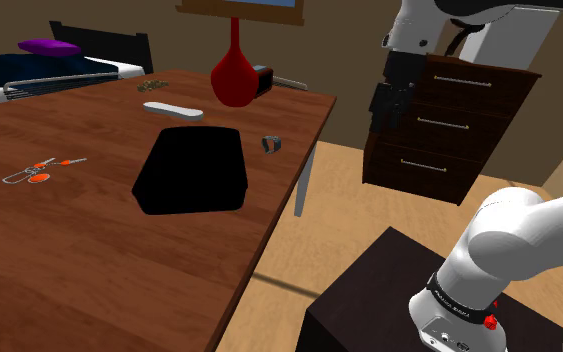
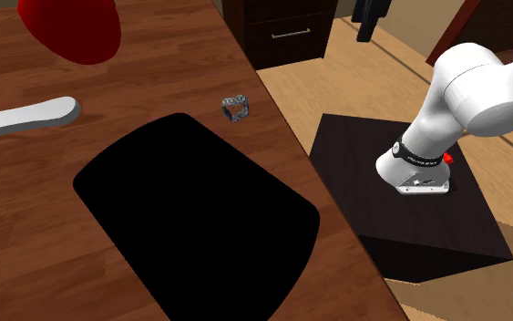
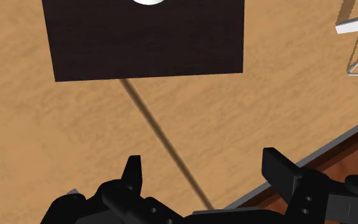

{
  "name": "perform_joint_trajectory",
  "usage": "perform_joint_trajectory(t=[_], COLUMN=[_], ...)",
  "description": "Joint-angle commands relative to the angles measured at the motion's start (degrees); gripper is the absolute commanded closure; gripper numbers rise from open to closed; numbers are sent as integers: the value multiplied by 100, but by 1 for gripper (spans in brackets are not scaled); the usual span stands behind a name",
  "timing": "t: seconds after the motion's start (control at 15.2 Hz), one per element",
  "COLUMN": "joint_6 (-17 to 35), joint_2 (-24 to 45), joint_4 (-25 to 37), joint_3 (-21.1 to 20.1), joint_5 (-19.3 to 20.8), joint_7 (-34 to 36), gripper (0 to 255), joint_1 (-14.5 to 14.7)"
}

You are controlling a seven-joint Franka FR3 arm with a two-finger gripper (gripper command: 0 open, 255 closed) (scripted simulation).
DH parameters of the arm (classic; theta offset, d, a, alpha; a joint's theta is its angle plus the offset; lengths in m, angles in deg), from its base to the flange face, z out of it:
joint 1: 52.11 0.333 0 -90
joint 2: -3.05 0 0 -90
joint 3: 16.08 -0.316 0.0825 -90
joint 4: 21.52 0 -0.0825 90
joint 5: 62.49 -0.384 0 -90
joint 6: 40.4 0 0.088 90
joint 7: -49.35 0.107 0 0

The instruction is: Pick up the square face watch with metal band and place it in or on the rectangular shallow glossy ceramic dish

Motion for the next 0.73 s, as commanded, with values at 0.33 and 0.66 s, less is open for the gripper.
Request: perform_joint_trajectory(t=[0.33, 0.66], joint_6=[705, 1303], joint_2=[845, 1752], joint_4=[274, 721], joint_3=[-320, -629], joint_5=[-179, -261], joint_7=[162, 330], gripper=[0, 0], joint_1=[148, 264])
